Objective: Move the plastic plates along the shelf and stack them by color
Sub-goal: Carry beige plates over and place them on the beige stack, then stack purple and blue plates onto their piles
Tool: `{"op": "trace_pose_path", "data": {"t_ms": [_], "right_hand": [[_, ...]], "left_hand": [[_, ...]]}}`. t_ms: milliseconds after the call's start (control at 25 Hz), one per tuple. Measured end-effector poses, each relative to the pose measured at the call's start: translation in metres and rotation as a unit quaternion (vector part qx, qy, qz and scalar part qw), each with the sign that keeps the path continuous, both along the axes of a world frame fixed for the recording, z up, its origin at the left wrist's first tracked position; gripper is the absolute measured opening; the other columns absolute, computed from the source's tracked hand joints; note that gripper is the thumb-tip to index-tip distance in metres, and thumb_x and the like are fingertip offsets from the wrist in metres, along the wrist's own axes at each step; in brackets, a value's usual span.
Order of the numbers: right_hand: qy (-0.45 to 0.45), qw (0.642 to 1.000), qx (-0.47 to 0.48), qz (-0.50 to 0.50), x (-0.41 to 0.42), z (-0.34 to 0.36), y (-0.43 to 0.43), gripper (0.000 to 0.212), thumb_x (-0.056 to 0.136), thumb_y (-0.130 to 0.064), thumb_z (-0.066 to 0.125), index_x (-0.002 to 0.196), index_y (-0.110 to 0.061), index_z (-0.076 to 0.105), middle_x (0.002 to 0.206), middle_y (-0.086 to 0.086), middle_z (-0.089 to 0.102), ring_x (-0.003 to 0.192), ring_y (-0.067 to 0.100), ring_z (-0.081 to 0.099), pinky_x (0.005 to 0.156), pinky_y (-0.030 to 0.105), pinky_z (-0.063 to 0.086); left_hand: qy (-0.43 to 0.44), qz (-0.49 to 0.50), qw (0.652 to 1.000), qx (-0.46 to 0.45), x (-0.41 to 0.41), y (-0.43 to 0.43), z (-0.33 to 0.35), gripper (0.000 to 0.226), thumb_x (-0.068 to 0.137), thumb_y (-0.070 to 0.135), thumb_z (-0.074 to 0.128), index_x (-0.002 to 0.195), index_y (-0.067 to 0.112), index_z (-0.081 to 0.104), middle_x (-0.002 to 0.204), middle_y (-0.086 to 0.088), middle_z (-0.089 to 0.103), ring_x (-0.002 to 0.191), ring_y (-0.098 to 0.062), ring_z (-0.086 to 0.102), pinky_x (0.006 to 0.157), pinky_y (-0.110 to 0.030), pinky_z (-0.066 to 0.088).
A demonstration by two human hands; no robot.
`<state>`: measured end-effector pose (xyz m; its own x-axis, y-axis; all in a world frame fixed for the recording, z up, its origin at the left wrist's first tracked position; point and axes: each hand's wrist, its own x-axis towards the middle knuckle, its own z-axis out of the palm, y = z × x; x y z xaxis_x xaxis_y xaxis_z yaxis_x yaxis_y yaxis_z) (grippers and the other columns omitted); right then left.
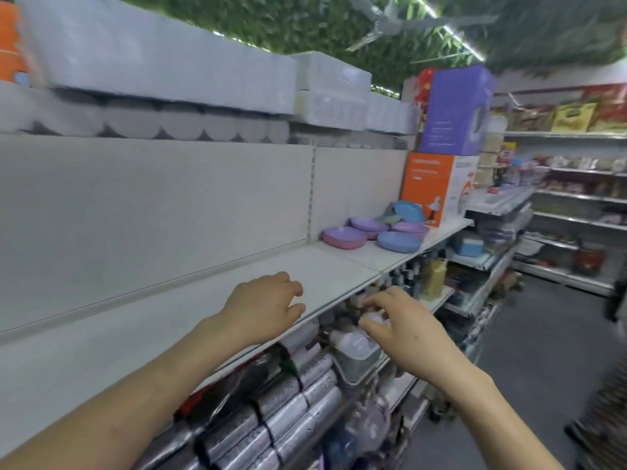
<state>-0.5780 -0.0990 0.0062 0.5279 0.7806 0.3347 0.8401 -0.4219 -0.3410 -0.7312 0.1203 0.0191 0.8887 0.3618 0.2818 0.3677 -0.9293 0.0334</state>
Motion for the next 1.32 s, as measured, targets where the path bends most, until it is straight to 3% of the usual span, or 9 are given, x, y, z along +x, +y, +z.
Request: {"op": "trace_pose_path", "data": {"t_ms": [200, 360, 520, 640, 720, 840, 920, 1120, 1320], "right_hand": [[0.013, 0.999, -0.003, -0.040, 0.114, -0.014, 0.005, 0.029, 0.100, -0.049, 0.056, 0.128, -0.041, 0.058, 0.118, -0.013, 0.051, 0.101, 0.006, 0.059, 0.087, 0.033, 0.053], [0.036, 0.997, 0.000, -0.066, 0.223, -0.009, 0.032, 0.032, 0.100, -0.047, 0.058, 0.129, -0.034, 0.062, 0.113, -0.014, 0.052, 0.094, 0.003, 0.059, 0.084, 0.029, 0.053], [0.048, 0.994, 0.039, -0.091, 0.314, -0.004, 0.056, 0.032, 0.099, -0.039, 0.059, 0.130, -0.030, 0.063, 0.109, -0.012, 0.054, 0.090, 0.002, 0.059, 0.080, 0.028, 0.050], [0.068, 0.992, 0.051, -0.095, 0.367, -0.011, 0.072, 0.031, 0.099, -0.035, 0.059, 0.129, -0.029, 0.063, 0.109, -0.010, 0.055, 0.090, 0.003, 0.059, 0.077, 0.026, 0.046], [0.072, 0.990, 0.065, -0.099, 0.403, -0.013, 0.088, 0.032, 0.099, -0.033, 0.059, 0.130, -0.027, 0.064, 0.113, -0.005, 0.056, 0.094, 0.006, 0.060, 0.081, 0.028, 0.048], [0.072, 0.990, 0.061, -0.106, 0.457, -0.016, 0.115, 0.034, 0.099, -0.033, 0.060, 0.131, -0.023, 0.063, 0.125, 0.001, 0.054, 0.109, 0.018, 0.060, 0.092, 0.038, 0.052], [0.074, 0.992, 0.040, -0.098, 0.485, -0.019, 0.129, 0.033, 0.098, -0.034, 0.061, 0.129, -0.022, 0.062, 0.127, 0.002, 0.054, 0.110, 0.020, 0.058, 0.090, 0.037, 0.050], [0.056, 0.997, -0.038, -0.041, 0.536, -0.016, 0.155, 0.016, 0.088, -0.025, 0.067, 0.097, -0.019, 0.057, 0.094, 0.000, 0.064, 0.086, 0.023, 0.060, 0.073, 0.040, 0.053], [0.055, 0.994, -0.076, 0.059, 0.568, -0.012, 0.170, 0.017, 0.081, -0.007, 0.060, 0.087, -0.021, 0.052, 0.085, -0.003, 0.062, 0.082, 0.022, 0.058, 0.067, 0.034, 0.046]], "left_hand": [[0.023, -0.012, 0.999, 0.021, 0.139, 0.036, -0.009, 0.040, 0.101, 0.058, 0.041, 0.129, 0.035, 0.058, 0.124, 0.007, 0.057, 0.114, -0.021, 0.059, 0.081, -0.036, 0.047], [0.007, -0.004, 1.000, -0.020, 0.243, 0.089, -0.002, 0.035, 0.100, 0.055, 0.044, 0.123, 0.035, 0.062, 0.123, 0.008, 0.062, 0.114, -0.021, 0.060, 0.083, -0.034, 0.047], [-0.001, 0.028, 0.999, -0.043, 0.319, 0.139, -0.010, 0.025, 0.099, 0.048, 0.040, 0.099, 0.032, 0.059, 0.116, 0.000, 0.064, 0.100, -0.026, 0.060, 0.083, -0.038, 0.051], [-0.020, 0.061, 0.996, -0.067, 0.355, 0.162, -0.022, 0.033, 0.097, 0.051, 0.040, 0.118, 0.034, 0.061, 0.126, 0.003, 0.064, 0.108, -0.026, 0.062, 0.088, -0.038, 0.052], [-0.044, 0.088, 0.993, -0.071, 0.373, 0.174, -0.027, 0.034, 0.099, 0.049, 0.045, 0.125, 0.031, 0.058, 0.122, 0.002, 0.064, 0.106, -0.025, 0.063, 0.088, -0.040, 0.053], [-0.077, 0.145, 0.983, -0.080, 0.393, 0.192, -0.030, 0.030, 0.098, 0.049, 0.052, 0.114, 0.024, 0.057, 0.108, -0.001, 0.065, 0.095, -0.026, 0.061, 0.082, -0.040, 0.054], [-0.062, 0.186, 0.976, -0.100, 0.400, 0.200, -0.033, 0.033, 0.094, 0.055, 0.058, 0.105, 0.024, 0.055, 0.101, 0.001, 0.065, 0.094, -0.025, 0.061, 0.081, -0.039, 0.053], [-0.057, 0.249, 0.950, -0.179, 0.411, 0.203, -0.033, 0.036, 0.080, 0.036, 0.077, 0.096, 0.020, 0.049, 0.091, -0.002, 0.058, 0.086, -0.025, 0.057, 0.066, -0.033, 0.042], [-0.027, 0.309, 0.940, -0.145, 0.418, 0.199, -0.024, 0.031, 0.083, 0.016, 0.069, 0.103, 0.011, 0.046, 0.101, -0.009, 0.062, 0.093, -0.032, 0.062, 0.068, -0.036, 0.044]]}}
